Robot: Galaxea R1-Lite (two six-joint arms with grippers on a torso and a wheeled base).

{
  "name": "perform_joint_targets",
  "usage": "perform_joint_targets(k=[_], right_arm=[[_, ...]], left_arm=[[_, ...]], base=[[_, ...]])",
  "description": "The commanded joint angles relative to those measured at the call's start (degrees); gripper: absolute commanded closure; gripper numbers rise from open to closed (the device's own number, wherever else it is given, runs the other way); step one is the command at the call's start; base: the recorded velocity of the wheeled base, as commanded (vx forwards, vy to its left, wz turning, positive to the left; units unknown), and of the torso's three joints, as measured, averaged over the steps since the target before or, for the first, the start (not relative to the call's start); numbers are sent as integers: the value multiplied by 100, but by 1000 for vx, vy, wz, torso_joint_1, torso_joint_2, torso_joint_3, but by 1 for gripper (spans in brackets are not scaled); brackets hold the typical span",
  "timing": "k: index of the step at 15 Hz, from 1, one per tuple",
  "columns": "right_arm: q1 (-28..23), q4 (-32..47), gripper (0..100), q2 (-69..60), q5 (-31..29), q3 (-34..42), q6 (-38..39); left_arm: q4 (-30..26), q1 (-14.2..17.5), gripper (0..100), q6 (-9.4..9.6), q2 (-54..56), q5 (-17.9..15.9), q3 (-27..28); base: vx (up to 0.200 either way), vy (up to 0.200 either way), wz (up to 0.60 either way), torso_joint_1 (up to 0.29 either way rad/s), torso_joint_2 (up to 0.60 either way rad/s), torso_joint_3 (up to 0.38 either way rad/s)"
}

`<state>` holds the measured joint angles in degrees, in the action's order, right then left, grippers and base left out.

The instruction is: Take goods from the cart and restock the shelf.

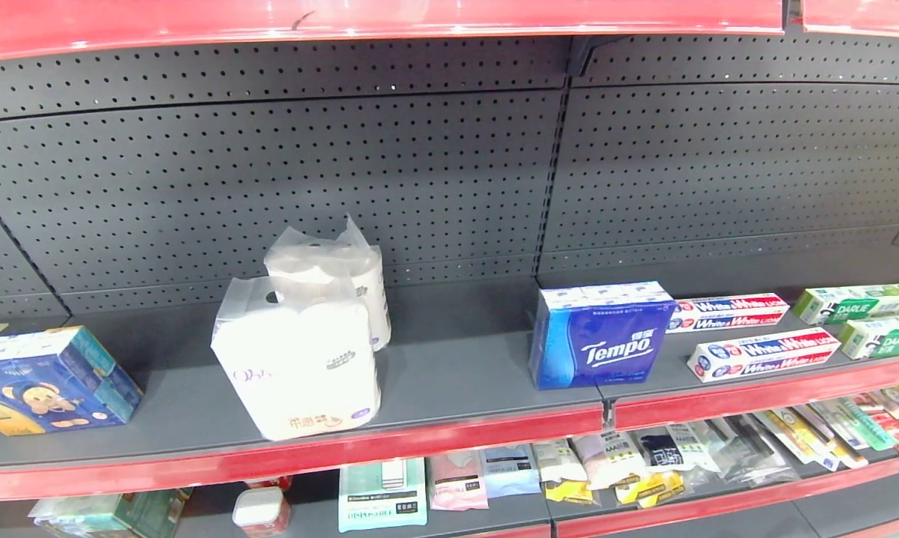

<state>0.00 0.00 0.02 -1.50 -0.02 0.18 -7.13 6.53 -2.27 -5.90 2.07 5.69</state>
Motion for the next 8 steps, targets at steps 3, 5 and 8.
perform_joint_targets(k=[3,5,8], right_arm=[[0,0,0,6,1,-6,-1],[0,0,0,6,1,2,-1],[0,0,0,6,1,-6,-1]], left_arm=[[687,-530,0,262,370,-286,-561],[713,-618,0,244,590,-111,-561],[722,-618,0,315,590,-75,-561]], base=[[0,0,0,0,0,0],[0,0,0,0,0,0],[0,0,0,0,0,0]])
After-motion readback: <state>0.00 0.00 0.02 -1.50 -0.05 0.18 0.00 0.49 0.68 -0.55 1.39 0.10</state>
